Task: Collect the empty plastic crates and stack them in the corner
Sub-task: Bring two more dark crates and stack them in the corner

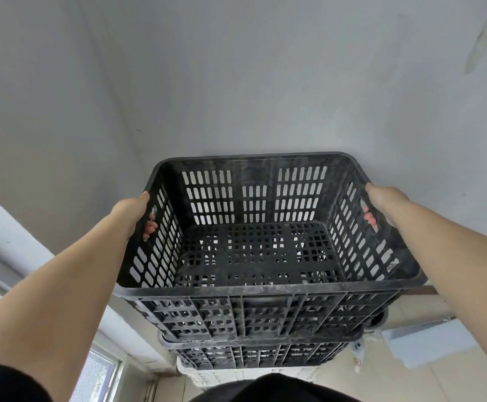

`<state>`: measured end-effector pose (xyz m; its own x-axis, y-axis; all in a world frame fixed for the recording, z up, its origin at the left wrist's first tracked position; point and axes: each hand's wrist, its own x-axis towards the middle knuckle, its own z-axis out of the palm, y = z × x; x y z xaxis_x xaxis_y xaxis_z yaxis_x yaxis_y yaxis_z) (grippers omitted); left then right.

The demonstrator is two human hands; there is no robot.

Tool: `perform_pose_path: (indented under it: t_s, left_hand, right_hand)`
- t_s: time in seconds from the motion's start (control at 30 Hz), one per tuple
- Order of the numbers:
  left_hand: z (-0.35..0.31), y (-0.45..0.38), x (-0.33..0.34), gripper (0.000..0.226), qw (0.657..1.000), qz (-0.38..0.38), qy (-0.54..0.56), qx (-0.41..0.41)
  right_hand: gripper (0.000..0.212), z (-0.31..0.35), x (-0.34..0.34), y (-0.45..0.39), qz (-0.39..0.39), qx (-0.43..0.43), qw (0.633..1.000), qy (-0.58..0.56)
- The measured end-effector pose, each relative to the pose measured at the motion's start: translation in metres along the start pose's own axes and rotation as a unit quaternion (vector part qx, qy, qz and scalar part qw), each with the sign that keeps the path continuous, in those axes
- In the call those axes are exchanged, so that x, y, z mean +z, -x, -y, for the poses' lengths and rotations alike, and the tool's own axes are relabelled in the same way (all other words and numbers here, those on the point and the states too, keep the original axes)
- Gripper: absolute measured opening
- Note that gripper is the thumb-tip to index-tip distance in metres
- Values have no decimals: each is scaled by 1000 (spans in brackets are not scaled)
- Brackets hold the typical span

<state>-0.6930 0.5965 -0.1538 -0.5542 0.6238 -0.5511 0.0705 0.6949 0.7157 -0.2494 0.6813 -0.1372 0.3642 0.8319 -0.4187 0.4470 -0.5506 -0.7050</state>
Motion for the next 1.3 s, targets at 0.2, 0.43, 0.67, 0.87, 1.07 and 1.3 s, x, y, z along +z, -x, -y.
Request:
perform_pose_path:
  t_s: [0.2,0.43,0.67,0.87,1.07,1.3]
  left_hand:
    - [1,1,0,61,1000,-14,2,4]
    - [4,6,5,56,998,-59,19,34]
    - [6,29,9,60,970,-125,-181,104]
    - [11,69,25,76,838,-170,-449,261]
    - [51,136,44,68,818,-53,-416,393]
    - [113,167,44,60,751,-69,-458,470]
  right_hand:
    - [50,0,-1,0,-12,13,1000,17]
    - [55,1,0,3,-25,15,998,61]
    - [62,-11,7,15,-141,-128,943,271]
    - [62,-4,43,68,-83,-367,863,338]
    - [59,-12,84,139,64,-462,784,410]
    - [57,-44,100,190,41,-506,759,407]
